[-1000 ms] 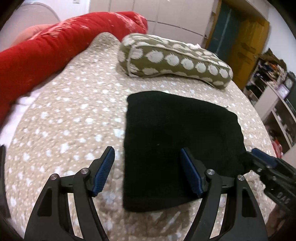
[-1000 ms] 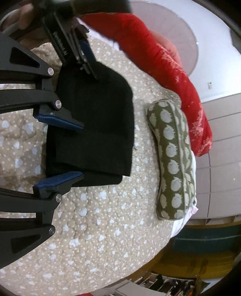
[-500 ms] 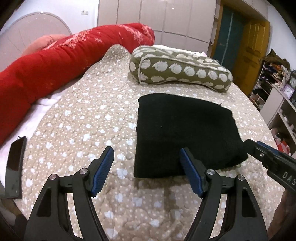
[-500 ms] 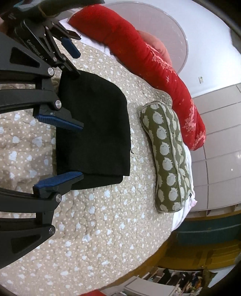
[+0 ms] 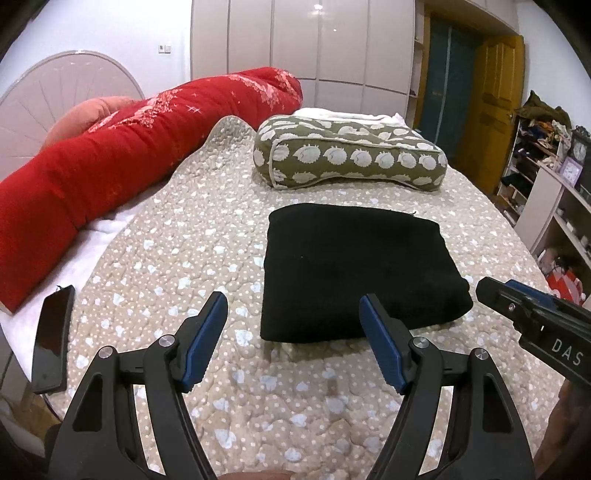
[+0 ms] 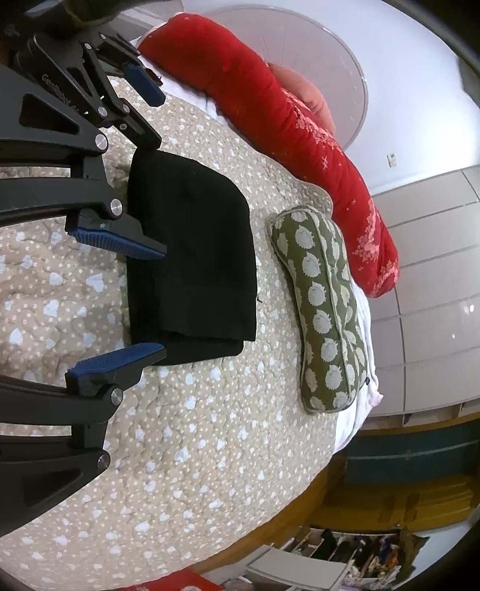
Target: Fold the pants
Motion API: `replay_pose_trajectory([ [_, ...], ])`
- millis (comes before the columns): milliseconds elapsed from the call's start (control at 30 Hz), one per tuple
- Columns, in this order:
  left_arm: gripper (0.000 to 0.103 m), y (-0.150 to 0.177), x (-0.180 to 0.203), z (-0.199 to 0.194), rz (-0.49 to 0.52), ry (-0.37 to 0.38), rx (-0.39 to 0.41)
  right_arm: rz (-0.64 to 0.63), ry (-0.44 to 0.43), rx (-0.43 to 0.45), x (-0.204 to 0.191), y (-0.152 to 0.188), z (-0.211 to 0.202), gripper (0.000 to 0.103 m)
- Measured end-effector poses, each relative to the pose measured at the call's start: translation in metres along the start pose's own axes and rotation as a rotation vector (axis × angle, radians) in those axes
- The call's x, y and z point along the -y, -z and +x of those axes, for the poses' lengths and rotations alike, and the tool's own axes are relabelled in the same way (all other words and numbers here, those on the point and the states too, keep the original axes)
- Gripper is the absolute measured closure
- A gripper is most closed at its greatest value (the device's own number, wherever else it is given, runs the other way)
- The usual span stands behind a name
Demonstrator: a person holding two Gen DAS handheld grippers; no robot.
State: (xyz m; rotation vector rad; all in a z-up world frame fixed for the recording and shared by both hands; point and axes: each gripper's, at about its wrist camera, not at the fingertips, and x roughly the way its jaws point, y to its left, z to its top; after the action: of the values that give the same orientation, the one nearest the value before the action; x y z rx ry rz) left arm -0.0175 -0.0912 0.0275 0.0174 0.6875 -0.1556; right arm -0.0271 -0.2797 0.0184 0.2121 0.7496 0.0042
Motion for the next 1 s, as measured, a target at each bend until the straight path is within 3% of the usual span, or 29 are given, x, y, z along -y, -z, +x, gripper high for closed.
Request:
replay_pose_trajectory([
  [300,0.029,-0.001,0.001,-0.012,-0.001,-0.003,0.015,-0.014,-0.026,0.034,-0.007,0.002,-0.017,0.057],
  [1000,0.029,0.002,0.002,-0.018,0.005,-0.01,0.017,-0.063,-0.032,0.009,-0.019,0.007,-0.012,0.057],
])
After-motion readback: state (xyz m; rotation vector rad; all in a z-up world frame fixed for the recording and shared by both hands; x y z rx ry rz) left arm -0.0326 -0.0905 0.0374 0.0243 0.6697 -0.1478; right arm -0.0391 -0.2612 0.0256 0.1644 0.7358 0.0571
